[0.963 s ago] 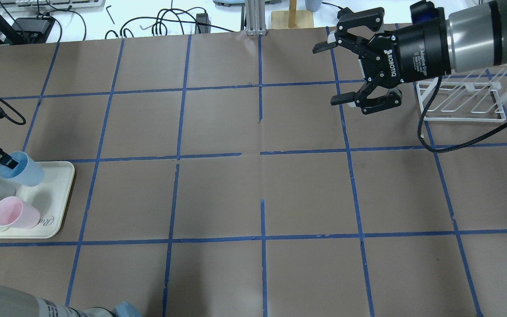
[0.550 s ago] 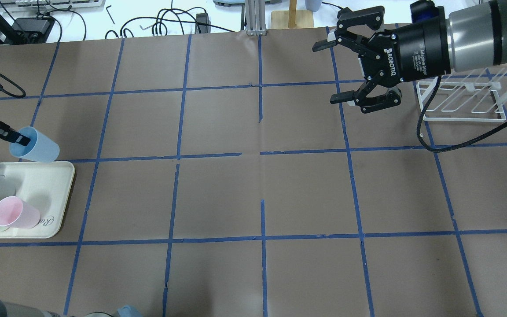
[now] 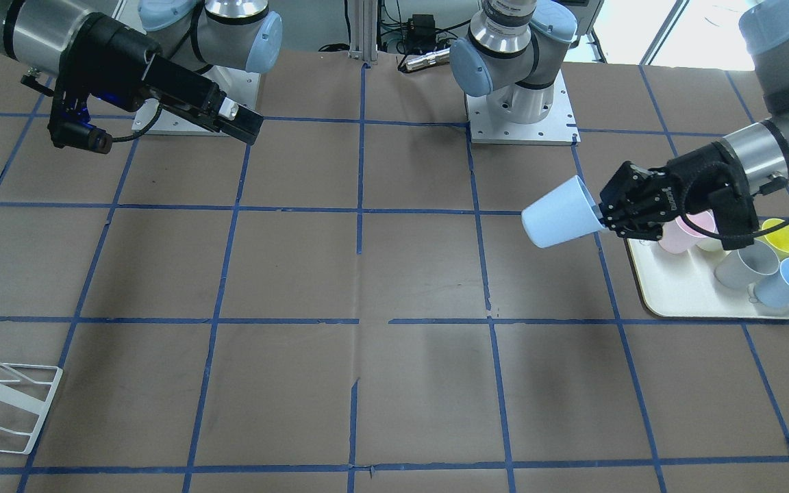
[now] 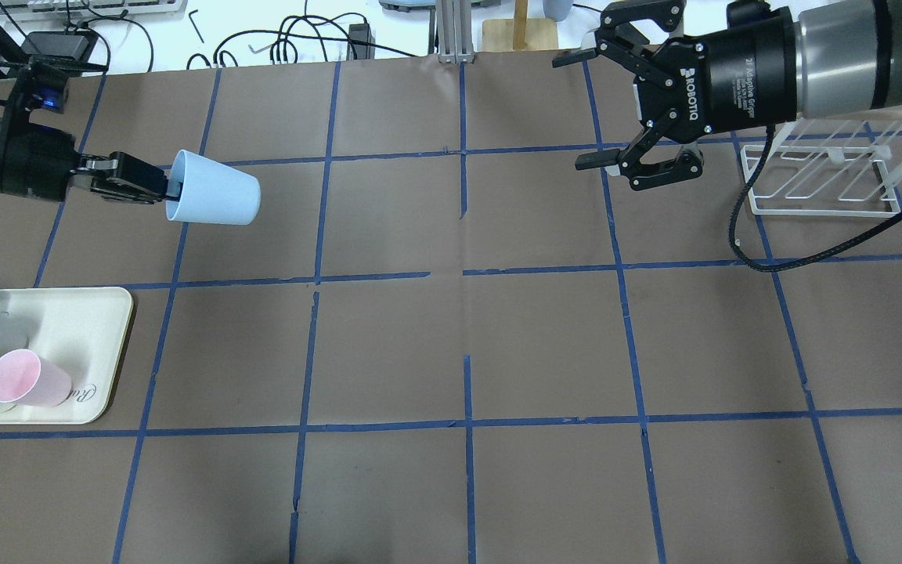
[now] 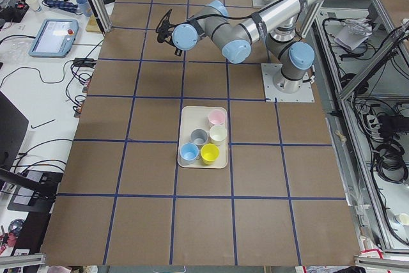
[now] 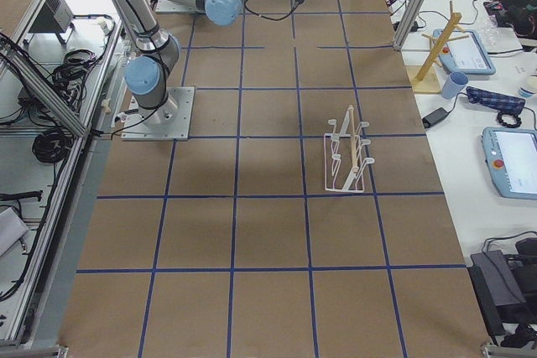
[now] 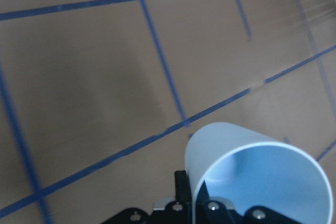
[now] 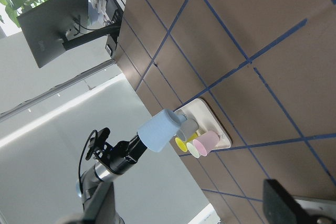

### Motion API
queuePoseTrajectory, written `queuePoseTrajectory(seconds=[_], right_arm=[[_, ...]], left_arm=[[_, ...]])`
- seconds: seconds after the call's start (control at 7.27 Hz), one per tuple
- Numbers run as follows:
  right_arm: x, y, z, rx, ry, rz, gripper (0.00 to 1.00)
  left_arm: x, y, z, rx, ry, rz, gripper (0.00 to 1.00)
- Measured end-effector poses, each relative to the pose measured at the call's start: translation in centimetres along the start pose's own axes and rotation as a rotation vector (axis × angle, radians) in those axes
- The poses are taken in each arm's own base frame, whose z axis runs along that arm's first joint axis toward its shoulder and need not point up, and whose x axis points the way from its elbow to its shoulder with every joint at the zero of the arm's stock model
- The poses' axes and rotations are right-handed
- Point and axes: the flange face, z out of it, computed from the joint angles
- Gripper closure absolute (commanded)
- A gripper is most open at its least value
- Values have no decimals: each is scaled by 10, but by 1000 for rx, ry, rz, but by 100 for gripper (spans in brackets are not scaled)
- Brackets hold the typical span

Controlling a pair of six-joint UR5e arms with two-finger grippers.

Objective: Transfer IKEA cup to right arm and place on rack

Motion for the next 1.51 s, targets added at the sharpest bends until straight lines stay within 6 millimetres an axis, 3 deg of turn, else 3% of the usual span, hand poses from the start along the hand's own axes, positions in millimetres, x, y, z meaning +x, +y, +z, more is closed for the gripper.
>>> queuePoseTrajectory(seconds=[0.28, 0.69, 0.83, 1.24, 1.51], right_arm=[[-1, 4, 2, -17, -21, 30, 0], [-6, 15, 10, -74, -70, 71, 0], [-4, 16, 13, -84, -71, 111, 0], [-2, 21, 20, -104, -58, 238, 0], [-3, 33, 38, -138, -28, 273, 0]], left_arm=[[34, 10, 32, 40, 193, -115, 100], [101, 8, 127, 53, 414, -185, 100], [116, 12, 145, 42, 453, -225, 100], [146, 19, 169, 44, 516, -274, 100], [158, 25, 182, 42, 541, -284, 100]])
